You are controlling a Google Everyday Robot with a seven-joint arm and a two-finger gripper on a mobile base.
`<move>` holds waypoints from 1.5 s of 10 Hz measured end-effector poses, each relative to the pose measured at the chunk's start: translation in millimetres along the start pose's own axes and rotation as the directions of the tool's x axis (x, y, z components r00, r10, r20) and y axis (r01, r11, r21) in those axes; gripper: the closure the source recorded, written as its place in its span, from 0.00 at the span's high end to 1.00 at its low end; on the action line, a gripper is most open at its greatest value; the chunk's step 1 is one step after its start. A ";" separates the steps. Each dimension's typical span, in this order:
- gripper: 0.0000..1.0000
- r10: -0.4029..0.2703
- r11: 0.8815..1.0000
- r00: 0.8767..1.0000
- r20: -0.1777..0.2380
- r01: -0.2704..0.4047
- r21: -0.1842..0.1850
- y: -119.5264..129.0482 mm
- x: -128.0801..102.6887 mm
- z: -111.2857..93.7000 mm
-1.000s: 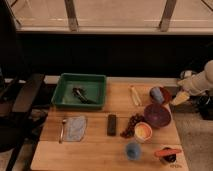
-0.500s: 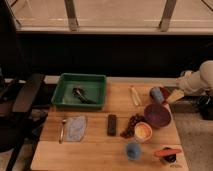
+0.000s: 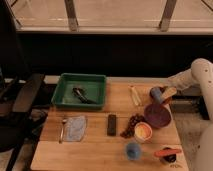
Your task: Wipe tray with sponge
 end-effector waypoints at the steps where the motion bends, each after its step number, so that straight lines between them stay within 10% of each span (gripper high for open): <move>1: 0.80 0.006 1.000 1.000 0.000 -0.006 -0.011 -0.5 0.8 6.7; 11: 0.80 0.031 0.999 0.999 0.034 -0.030 -0.044 0.9 -9.6 48.6; 15: 0.49 0.035 0.998 0.999 0.006 -0.035 -0.043 1.2 -6.2 50.1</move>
